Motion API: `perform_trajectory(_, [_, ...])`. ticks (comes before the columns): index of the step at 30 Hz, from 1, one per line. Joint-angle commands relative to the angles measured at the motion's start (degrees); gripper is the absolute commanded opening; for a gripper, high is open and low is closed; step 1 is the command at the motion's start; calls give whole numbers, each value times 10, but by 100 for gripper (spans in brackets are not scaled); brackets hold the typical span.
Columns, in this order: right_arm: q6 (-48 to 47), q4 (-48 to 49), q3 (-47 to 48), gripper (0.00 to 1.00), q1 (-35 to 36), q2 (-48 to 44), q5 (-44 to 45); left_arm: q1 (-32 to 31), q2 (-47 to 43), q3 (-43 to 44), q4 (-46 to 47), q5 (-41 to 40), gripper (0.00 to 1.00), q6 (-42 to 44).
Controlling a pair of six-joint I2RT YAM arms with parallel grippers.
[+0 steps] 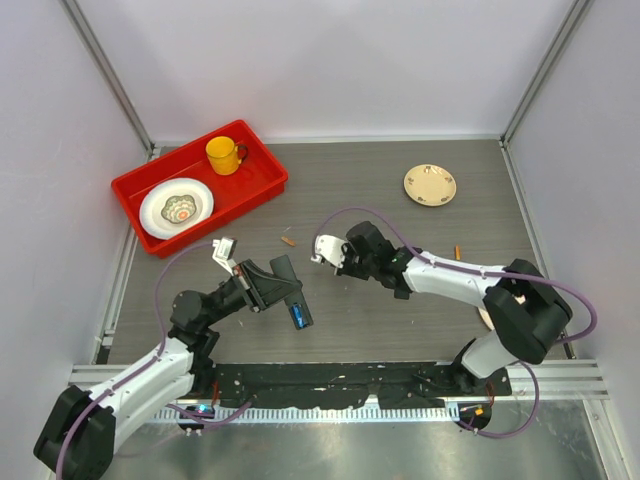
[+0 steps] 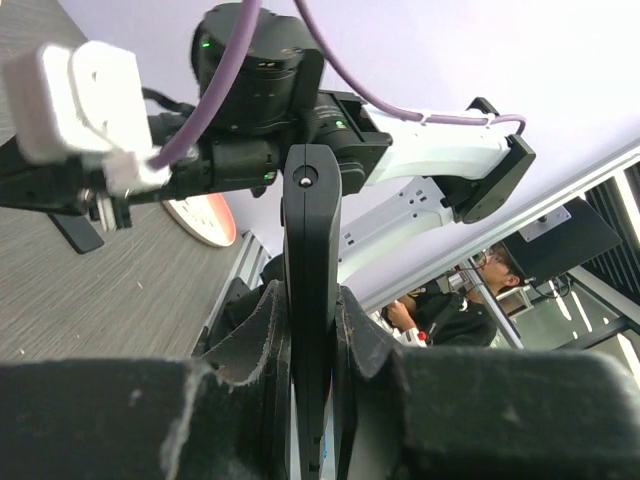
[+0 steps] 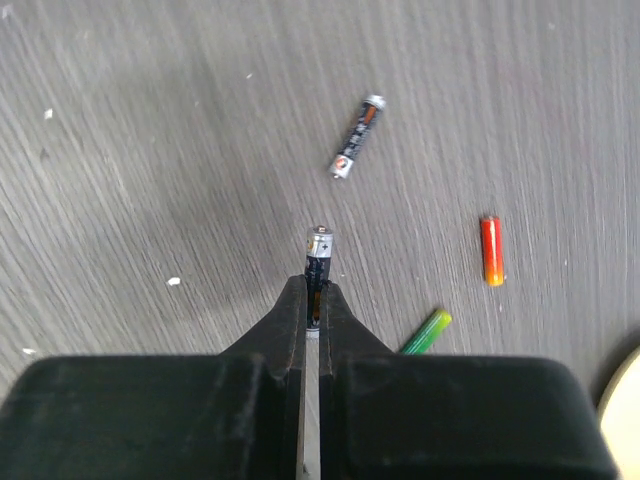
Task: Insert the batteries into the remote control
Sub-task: Adjust the battery at the center of the board.
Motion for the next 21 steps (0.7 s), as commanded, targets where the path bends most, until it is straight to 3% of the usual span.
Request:
perform_trajectory(1, [-187,-11,5,1,-9,23,-65,3,-9,15,47,8,0,-1])
perform_trajectory(7, [-261,-63,6,1,0,29,-95,2,-7,12,50,1,0,0])
perform_trajectory(15, [-266,-75,-4,1,0,34,-109,3,3,6,65,-2,0,-4])
perform_trajectory(21, [-245,-63,-20,10,-1,44,-112,3,0,5,65,-2,0,-6])
